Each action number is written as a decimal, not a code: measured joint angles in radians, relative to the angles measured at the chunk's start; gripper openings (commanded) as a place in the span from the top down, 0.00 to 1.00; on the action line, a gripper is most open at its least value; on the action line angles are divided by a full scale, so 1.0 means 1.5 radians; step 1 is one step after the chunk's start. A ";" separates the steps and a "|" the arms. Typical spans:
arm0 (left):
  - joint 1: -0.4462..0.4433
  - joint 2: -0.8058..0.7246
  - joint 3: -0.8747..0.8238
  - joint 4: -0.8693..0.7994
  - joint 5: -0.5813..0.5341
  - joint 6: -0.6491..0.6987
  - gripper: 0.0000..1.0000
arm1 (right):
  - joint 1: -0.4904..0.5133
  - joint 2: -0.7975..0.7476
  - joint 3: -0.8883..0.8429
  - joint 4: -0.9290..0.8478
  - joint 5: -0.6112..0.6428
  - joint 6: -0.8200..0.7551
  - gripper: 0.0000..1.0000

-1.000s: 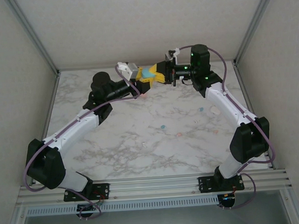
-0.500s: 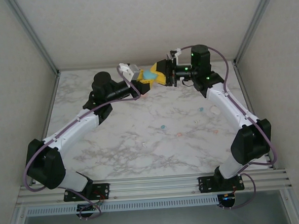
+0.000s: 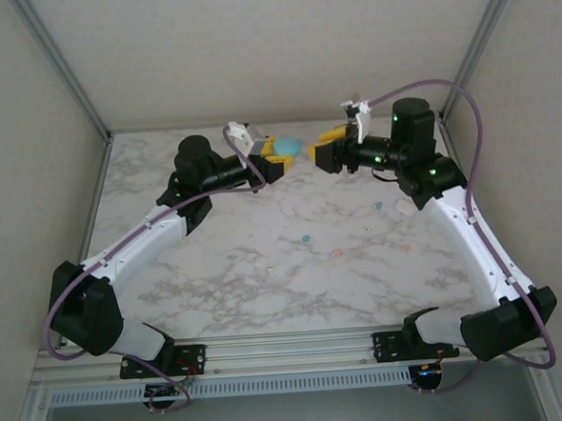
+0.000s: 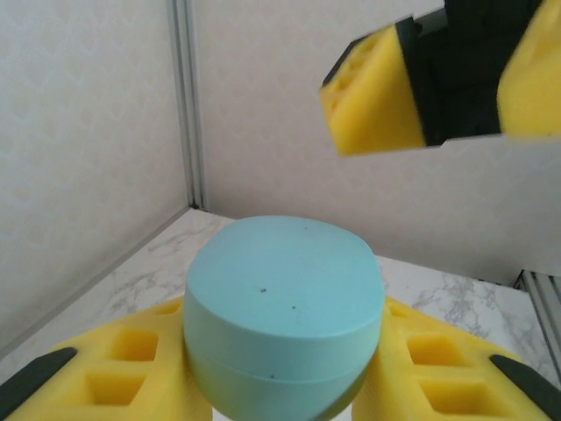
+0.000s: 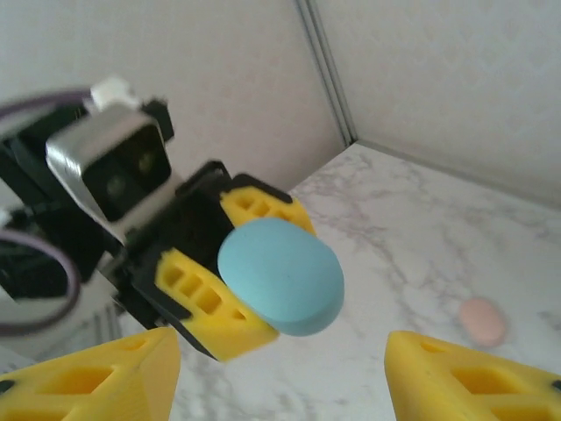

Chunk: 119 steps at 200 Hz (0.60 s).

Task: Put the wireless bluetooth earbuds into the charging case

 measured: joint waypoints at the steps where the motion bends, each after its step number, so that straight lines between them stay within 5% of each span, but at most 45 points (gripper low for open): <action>1: 0.000 0.000 0.000 0.000 0.000 -0.001 0.76 | 0.001 0.001 0.000 -0.001 0.000 -0.005 0.36; 51: -0.012 0.005 0.000 0.008 0.023 -0.018 0.76 | 0.016 0.057 0.018 -0.051 0.005 -0.154 0.37; 119: -0.011 0.017 0.003 0.003 0.026 -0.021 0.76 | 0.025 0.062 0.022 -0.060 0.046 -0.184 0.38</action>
